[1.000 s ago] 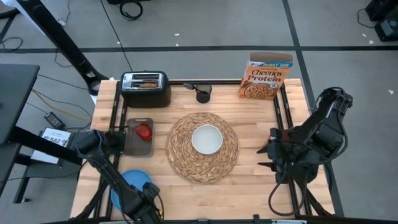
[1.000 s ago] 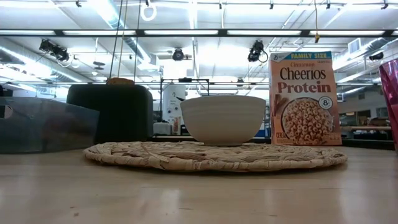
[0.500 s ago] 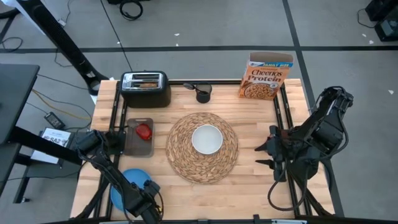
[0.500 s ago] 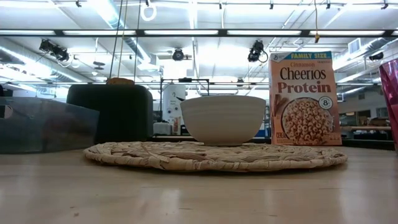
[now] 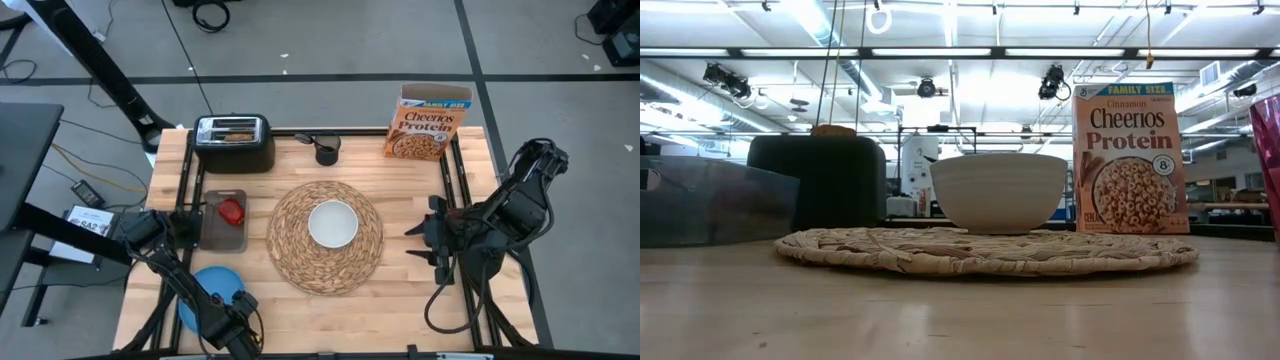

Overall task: Arrange a breakfast setting
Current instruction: Put the blue plate on the brown woven mat

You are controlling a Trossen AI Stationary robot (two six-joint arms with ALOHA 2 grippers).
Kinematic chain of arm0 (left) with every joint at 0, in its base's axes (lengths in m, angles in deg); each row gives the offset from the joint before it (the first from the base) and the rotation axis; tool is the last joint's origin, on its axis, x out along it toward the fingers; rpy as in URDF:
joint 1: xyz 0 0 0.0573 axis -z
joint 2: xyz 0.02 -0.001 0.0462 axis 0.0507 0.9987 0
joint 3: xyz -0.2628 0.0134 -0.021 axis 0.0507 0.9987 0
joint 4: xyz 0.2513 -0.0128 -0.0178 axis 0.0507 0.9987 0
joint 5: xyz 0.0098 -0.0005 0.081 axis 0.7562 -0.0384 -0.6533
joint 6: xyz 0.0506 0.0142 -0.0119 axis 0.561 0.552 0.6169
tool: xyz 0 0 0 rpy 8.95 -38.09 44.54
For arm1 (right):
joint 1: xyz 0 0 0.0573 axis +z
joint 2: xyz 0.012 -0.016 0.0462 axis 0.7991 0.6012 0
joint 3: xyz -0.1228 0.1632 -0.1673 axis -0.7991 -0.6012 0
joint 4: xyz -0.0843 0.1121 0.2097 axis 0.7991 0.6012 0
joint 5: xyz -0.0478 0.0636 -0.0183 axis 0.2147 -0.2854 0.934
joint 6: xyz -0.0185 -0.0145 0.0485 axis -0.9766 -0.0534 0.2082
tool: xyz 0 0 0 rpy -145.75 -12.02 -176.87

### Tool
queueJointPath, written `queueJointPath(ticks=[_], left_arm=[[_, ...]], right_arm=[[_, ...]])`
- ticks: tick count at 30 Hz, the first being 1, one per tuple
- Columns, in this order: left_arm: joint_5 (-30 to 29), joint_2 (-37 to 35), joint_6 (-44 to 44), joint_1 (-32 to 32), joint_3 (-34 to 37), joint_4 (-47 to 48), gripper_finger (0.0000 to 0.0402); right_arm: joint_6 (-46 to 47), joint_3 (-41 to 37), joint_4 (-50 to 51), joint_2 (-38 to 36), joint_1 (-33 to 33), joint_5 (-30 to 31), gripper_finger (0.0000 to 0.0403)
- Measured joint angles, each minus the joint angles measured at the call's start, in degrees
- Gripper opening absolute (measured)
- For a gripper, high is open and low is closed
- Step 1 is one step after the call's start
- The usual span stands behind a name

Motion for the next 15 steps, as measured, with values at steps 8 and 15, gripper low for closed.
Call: queueJointPath(ticks=[8,15], left_arm=[[1.14,-0.15,10.13,1.34,-17.81,11.39,0.0011],[-6.36,-0.38,36.26,1.65,-32.12,27.68,0.0011]], right_arm=[[-6.54,0.02,-0.40,-3.39,-1.87,-0.09,0.0191],[-10.06,0.02,-1.07,-4.28,-3.47,-0.50,0.0191]])
